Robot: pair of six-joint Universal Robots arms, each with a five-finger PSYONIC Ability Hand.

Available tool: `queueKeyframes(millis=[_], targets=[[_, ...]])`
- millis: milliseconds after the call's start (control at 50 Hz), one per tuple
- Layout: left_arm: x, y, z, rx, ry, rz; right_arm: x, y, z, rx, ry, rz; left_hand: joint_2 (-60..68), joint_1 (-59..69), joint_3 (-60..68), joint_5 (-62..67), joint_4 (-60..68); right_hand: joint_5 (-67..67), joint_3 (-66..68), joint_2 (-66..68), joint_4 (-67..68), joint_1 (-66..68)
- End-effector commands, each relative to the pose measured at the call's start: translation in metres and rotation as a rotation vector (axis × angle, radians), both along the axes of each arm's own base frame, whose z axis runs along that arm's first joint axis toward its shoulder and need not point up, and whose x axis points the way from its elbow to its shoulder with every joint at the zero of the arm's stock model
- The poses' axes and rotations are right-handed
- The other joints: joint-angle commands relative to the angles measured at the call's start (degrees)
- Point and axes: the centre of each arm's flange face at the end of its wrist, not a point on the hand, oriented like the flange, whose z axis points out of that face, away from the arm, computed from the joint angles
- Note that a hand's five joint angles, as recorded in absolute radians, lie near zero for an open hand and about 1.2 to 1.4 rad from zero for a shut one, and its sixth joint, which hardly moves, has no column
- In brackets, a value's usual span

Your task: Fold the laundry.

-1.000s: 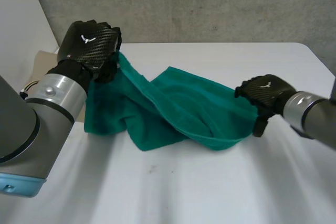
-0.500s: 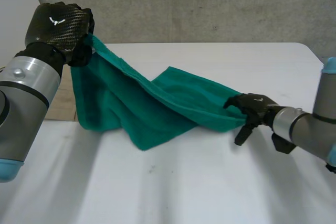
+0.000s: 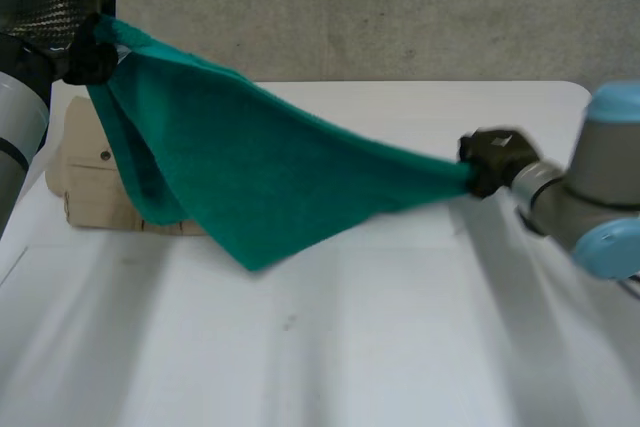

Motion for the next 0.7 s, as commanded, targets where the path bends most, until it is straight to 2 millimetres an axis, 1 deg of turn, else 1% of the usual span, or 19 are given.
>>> queueKeyframes(millis=[20, 60, 80, 120, 140, 180, 260, 320, 360, 380, 400, 460, 480, 540, 560, 620, 640, 660, 700], targets=[[0.006, 0.013, 0.007, 0.015, -0.007, 0.003, -0.041, 0.023, 0.107, -0.253, 0.236, -0.022, 11.42, 15.51, 11.69, 13.75, 11.11, 13.49, 12.23, 12.58, 12.32, 23.16], [0.007, 0.016, 0.010, 0.010, -0.007, 0.005, -0.046, 0.033, 0.127, -0.289, 0.289, -0.019, 11.42, 15.51, 11.69, 13.75, 11.11, 13.49, 12.23, 12.58, 12.32, 23.16], [0.008, 0.018, 0.011, 0.011, -0.009, 0.005, -0.051, 0.044, 0.148, -0.333, 0.332, -0.025, 11.42, 15.51, 11.69, 13.75, 11.11, 13.49, 12.23, 12.58, 12.32, 23.16], [0.010, 0.021, 0.012, 0.019, -0.015, 0.011, -0.055, 0.057, 0.171, -0.376, 0.363, -0.033, 11.42, 15.51, 11.69, 13.75, 11.11, 13.49, 12.23, 12.58, 12.32, 23.16], [0.011, 0.022, 0.011, 0.025, -0.017, 0.014, -0.056, 0.069, 0.190, -0.415, 0.388, -0.034, 11.42, 15.51, 11.69, 13.75, 11.11, 13.49, 12.23, 12.58, 12.32, 23.16], [0.014, 0.022, 0.009, 0.049, -0.028, 0.022, -0.059, 0.080, 0.205, -0.433, 0.409, -0.036, 11.42, 15.51, 11.69, 13.75, 11.11, 13.49, 12.23, 12.58, 12.32, 23.16], [0.019, 0.019, 0.001, 0.096, -0.058, 0.028, -0.062, 0.093, 0.208, -0.369, 0.454, -0.002, 11.42, 15.51, 11.69, 13.75, 11.11, 13.49, 12.23, 12.58, 12.32, 23.16], [0.018, 0.015, -0.010, 0.132, -0.073, 0.007, -0.063, 0.094, 0.192, -0.278, 0.494, 0.033, 11.42, 15.51, 11.69, 13.75, 11.11, 13.49, 12.23, 12.58, 12.32, 23.16], [0.012, 0.009, -0.029, 0.190, -0.094, -0.028, -0.062, 0.091, 0.178, -0.225, 0.513, 0.057, 11.42, 15.51, 11.69, 13.75, 11.11, 13.49, 12.23, 12.58, 12.32, 23.16], [0.009, 0.006, -0.037, 0.216, -0.102, -0.040, -0.060, 0.084, 0.163, -0.177, 0.534, 0.076, 11.42, 15.51, 11.69, 13.75, 11.11, 13.49, 12.23, 12.58, 12.32, 23.16], [0.004, -0.001, -0.051, 0.261, -0.115, -0.056, -0.060, 0.080, 0.155, -0.153, 0.544, 0.080, 11.42, 15.51, 11.69, 13.75, 11.11, 13.49, 12.23, 12.58, 12.32, 23.16], [-0.002, -0.014, -0.071, 0.322, -0.132, -0.068, -0.059, 0.063, 0.131, -0.089, 0.559, 0.098, 11.42, 15.51, 11.69, 13.75, 11.11, 13.49, 12.23, 12.58, 12.32, 23.16], [-0.007, -0.025, -0.081, 0.340, -0.136, -0.073, -0.058, 0.060, 0.126, -0.080, 0.559, 0.100, 11.42, 15.51, 11.69, 13.75, 11.11, 13.49, 12.23, 12.58, 12.32, 23.16], [-0.018, -0.044, -0.090, 0.336, -0.139, -0.084, -0.054, 0.038, 0.115, -0.094, 0.551, 0.092, 11.42, 15.51, 11.69, 13.75, 11.11, 13.49, 12.23, 12.58, 12.32, 23.16], [-0.026, -0.059, -0.093, 0.315, -0.135, -0.085, -0.053, 0.031, 0.112, -0.105, 0.551, 0.089, 11.42, 15.51, 11.69, 13.75, 11.11, 13.49, 12.23, 12.58, 12.32, 23.16], [-0.036, -0.082, -0.085, 0.239, -0.122, -0.062, -0.046, 0.002, 0.113, -0.210, 0.547, 0.052, 11.42, 15.51, 11.69, 13.75, 11.11, 13.49, 12.23, 12.58, 12.32, 23.16], [-0.039, -0.100, -0.074, 0.166, -0.110, -0.030, -0.044, -0.005, 0.117, -0.253, 0.543, 0.034, 11.42, 15.51, 11.69, 13.75, 11.11, 13.49, 12.23, 12.58, 12.32, 23.16], [-0.041, -0.108, -0.067, 0.124, -0.103, -0.017, -0.041, -0.012, 0.123, -0.302, 0.536, 0.012, 11.42, 15.51, 11.69, 13.75, 11.11, 13.49, 12.23, 12.58, 12.32, 23.16], [-0.047, -0.121, -0.050, 0.030, -0.086, -0.003, -0.031, -0.031, 0.148, -0.467, 0.494, -0.068, 11.42, 15.51, 11.69, 13.75, 11.11, 13.49, 12.23, 12.58, 12.32, 23.16]])
